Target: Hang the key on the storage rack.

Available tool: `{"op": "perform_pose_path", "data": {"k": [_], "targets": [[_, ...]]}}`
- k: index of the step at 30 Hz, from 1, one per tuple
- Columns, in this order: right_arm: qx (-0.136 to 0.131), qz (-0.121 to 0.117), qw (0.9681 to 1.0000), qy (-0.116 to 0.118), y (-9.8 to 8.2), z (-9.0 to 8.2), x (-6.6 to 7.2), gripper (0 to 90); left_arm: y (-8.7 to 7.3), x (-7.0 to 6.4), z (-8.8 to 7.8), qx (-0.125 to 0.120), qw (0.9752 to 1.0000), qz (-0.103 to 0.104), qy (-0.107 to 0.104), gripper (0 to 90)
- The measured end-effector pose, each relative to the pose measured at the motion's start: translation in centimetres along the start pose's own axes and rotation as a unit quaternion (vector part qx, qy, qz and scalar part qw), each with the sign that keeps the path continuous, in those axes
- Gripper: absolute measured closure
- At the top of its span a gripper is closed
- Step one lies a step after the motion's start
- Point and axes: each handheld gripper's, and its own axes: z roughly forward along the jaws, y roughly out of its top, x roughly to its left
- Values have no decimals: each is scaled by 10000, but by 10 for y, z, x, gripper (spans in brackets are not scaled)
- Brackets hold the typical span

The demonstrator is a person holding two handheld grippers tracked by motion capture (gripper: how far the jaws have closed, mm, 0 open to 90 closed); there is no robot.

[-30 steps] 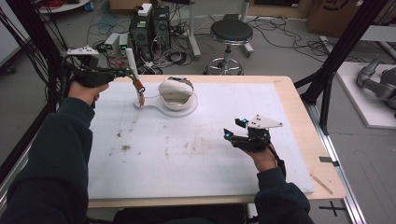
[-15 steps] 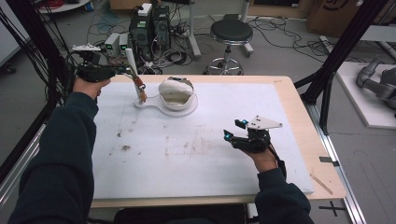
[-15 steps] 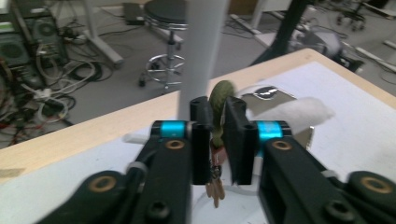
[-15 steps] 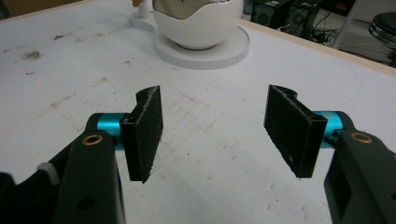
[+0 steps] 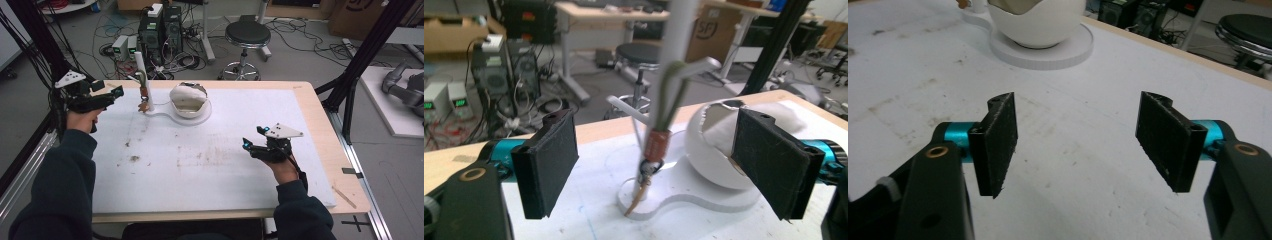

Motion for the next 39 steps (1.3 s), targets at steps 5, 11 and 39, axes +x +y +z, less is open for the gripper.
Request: {"op": "perform_pose_path", "data": {"k": [5, 11, 39], "targets": [[179, -37, 9994, -282, -3, 2, -4, 230, -23, -26, -11, -169, 9991, 303, -245, 184], [528, -161, 9981, -282, -10, 3, -16, 219, -58, -60, -15, -244, 9961, 360, -773, 183], [279, 229, 9985, -423, -25, -28, -41, 219, -116, -84, -13, 162, 9963, 328, -779, 183]]}}
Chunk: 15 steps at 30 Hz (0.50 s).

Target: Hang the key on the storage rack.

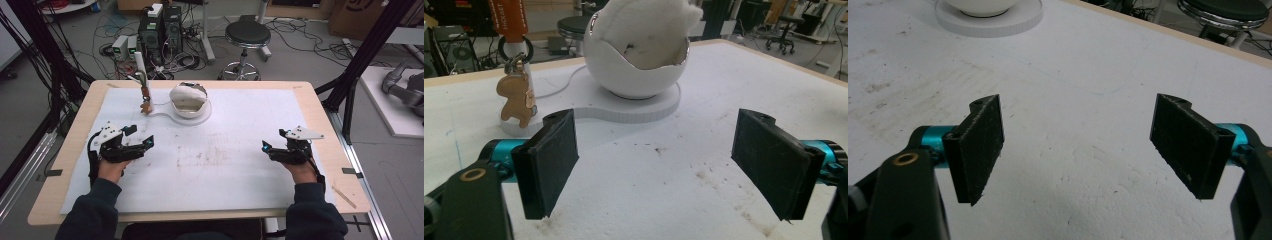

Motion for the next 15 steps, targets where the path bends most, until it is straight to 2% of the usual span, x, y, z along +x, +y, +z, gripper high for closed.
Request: {"op": "perform_pose_path", "data": {"k": [15], "targets": [[3, 45, 10000, -6, -1, 0, -1, 219, -1, 3, -2, 34, 10000, -32, 56, 187]]}}
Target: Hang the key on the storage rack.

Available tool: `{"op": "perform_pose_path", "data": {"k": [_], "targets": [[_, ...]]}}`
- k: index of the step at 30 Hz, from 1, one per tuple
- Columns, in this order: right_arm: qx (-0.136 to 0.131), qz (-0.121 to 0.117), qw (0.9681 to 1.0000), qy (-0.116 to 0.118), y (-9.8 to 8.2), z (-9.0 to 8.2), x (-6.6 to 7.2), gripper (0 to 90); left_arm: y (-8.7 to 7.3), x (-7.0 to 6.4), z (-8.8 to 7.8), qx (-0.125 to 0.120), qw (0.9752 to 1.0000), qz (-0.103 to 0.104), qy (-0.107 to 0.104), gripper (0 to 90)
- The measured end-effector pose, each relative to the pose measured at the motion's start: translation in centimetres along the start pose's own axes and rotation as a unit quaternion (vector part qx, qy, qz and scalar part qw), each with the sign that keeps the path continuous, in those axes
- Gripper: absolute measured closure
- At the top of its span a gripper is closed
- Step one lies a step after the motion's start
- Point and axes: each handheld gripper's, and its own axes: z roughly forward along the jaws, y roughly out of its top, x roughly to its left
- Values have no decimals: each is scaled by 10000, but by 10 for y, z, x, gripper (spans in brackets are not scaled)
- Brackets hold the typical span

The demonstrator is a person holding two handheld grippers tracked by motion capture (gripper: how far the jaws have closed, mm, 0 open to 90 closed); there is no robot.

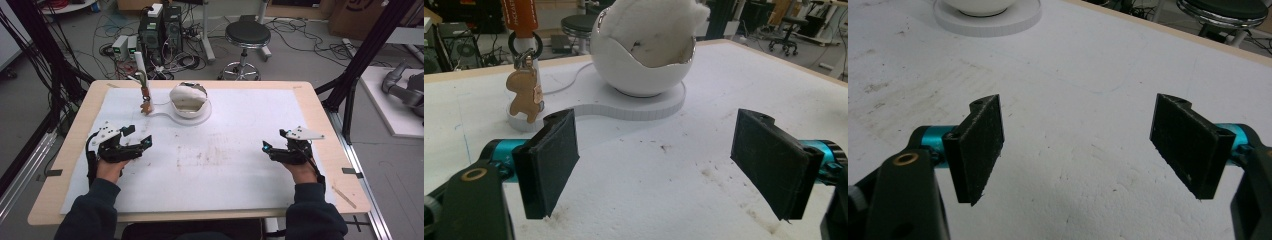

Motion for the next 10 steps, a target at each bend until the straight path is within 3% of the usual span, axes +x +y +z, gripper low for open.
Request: {"op": "perform_pose_path", "data": {"k": [10], "targets": [[-18, -10, 10000, -8, -1, 0, -3, 219, 0, 1, 1, 15, 10000, -14, 13, 187]]}}
